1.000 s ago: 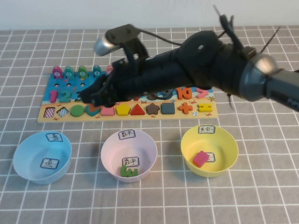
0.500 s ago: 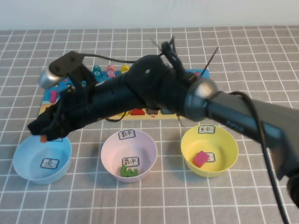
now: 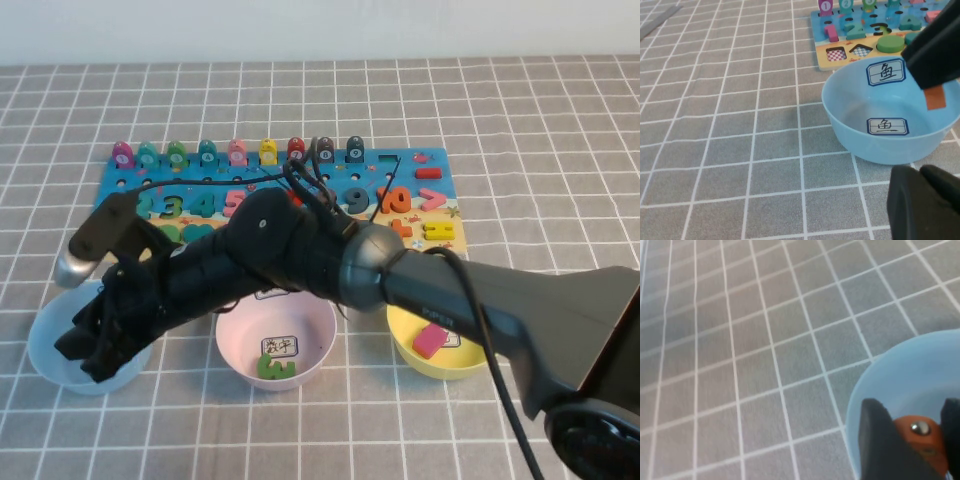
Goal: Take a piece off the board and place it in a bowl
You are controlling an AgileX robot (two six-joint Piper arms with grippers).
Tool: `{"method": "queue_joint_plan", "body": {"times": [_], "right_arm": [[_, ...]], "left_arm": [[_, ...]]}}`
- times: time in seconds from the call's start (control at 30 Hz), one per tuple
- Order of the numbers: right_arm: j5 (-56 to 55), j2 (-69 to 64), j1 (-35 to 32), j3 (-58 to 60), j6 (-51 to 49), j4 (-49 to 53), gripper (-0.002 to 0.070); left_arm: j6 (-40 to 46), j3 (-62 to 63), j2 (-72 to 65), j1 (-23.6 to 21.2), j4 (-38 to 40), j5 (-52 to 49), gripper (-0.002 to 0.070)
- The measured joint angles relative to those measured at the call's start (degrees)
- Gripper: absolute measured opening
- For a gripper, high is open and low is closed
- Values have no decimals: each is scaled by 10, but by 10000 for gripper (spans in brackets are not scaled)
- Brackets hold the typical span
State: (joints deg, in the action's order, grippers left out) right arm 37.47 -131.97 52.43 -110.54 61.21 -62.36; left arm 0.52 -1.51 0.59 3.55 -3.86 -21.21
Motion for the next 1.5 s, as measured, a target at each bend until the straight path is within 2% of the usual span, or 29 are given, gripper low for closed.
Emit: {"method": "queue_joint_plan", "body": {"times": [0.57, 1.5], "right_arm": [[-38, -6, 8, 0, 101, 78, 210], [-75, -17, 8, 0, 106, 95, 210]], "left_arm": [[0, 0, 0, 0, 0, 0, 0], [0, 0, 0, 0, 0, 0, 0]]}}
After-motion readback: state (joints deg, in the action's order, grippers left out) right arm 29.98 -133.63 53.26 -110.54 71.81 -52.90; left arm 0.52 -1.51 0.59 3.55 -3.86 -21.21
